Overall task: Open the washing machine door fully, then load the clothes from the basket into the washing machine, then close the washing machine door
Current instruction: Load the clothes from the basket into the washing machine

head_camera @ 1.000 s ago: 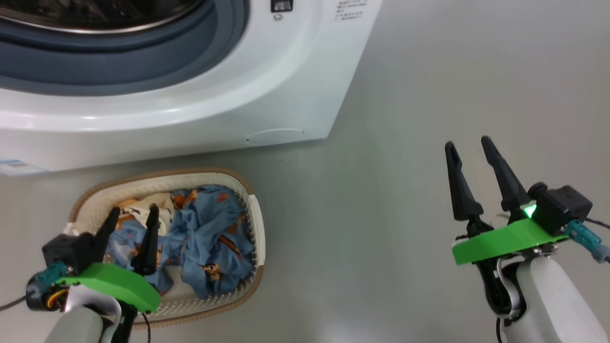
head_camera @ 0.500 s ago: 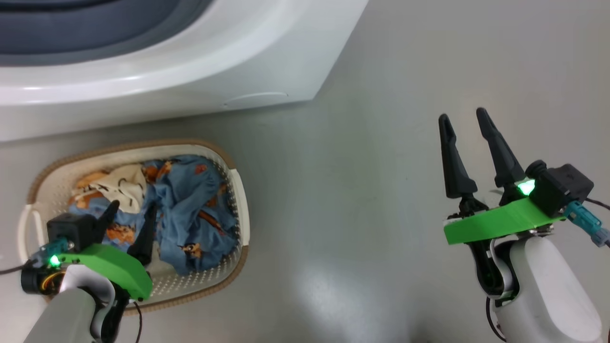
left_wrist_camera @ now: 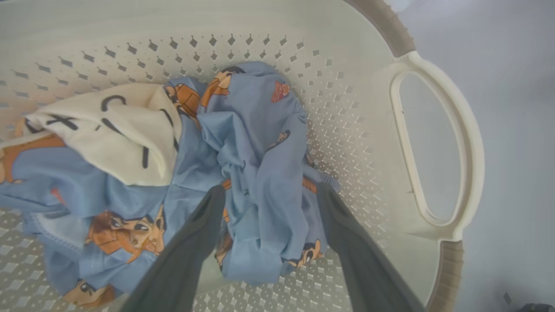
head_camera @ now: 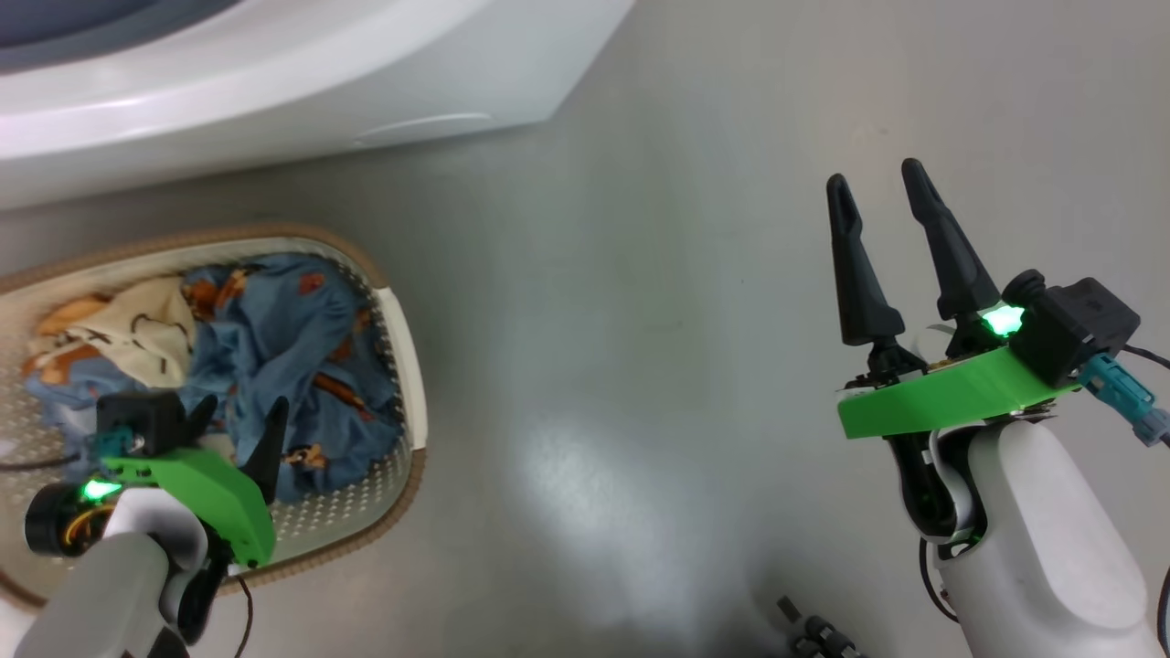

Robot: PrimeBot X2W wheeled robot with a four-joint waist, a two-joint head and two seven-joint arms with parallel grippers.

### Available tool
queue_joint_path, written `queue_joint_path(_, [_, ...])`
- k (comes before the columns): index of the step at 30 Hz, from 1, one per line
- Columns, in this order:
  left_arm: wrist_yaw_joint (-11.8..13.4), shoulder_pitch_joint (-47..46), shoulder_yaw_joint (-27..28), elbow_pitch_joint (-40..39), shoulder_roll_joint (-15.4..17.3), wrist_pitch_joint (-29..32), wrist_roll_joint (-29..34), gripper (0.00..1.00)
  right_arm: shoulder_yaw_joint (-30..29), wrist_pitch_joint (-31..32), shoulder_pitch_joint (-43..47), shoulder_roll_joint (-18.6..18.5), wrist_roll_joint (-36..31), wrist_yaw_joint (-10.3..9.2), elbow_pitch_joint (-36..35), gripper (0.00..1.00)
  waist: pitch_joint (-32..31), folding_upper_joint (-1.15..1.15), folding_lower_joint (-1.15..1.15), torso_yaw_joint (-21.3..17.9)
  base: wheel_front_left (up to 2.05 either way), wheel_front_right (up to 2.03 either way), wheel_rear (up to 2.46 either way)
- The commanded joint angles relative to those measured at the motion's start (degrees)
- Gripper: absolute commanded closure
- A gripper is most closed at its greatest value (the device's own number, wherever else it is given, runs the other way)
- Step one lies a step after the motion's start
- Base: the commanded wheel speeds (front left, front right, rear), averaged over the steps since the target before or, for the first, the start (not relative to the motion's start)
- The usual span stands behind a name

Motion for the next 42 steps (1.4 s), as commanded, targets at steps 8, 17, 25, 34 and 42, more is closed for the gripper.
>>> queue_joint_path(8, [-0.1, -3.9, -2.1, 2.8, 3.9, 0.8, -3.3, 0.00, 3.0, -0.5, -0.7, 0.4, 2.2, 0.33, -2.0, 0.00, 5.2, 0.00, 0.00, -3.2, 0.00, 0.00, 0.00])
queue_joint_path(17, [-0.1, -9.2, -5.3, 6.7, 6.6, 1.8, -6.3, 0.00, 4.6, -0.5, -1.8, 0.4, 4.4, 0.33, -2.9, 0.00, 10.3, 0.00, 0.00, -5.6, 0.00, 0.00, 0.00])
queue_joint_path(25, [-0.1, -14.4, -9.7, 7.5, 8.2, 3.2, -7.8, 0.00, 5.9, -0.5, -2.7, 0.5, 5.8, 0.33, -3.4, 0.00, 13.3, 0.00, 0.00, -7.2, 0.00, 0.00, 0.00])
queue_joint_path(34, [-0.1, -18.6, -13.9, 10.8, 8.9, 6.3, -9.7, 0.00, 6.5, -0.5, -2.8, 0.5, 6.5, 0.33, -3.7, 0.00, 14.4, 0.00, 0.00, -8.7, 0.00, 0.00, 0.00])
queue_joint_path(42, [-0.1, -19.5, -16.7, 12.3, 8.6, 6.0, -12.0, 1.00, 6.3, -0.5, -2.7, 0.5, 6.7, 0.33, -3.5, 0.00, 13.8, 0.00, 0.00, -8.5, 0.00, 0.00, 0.00])
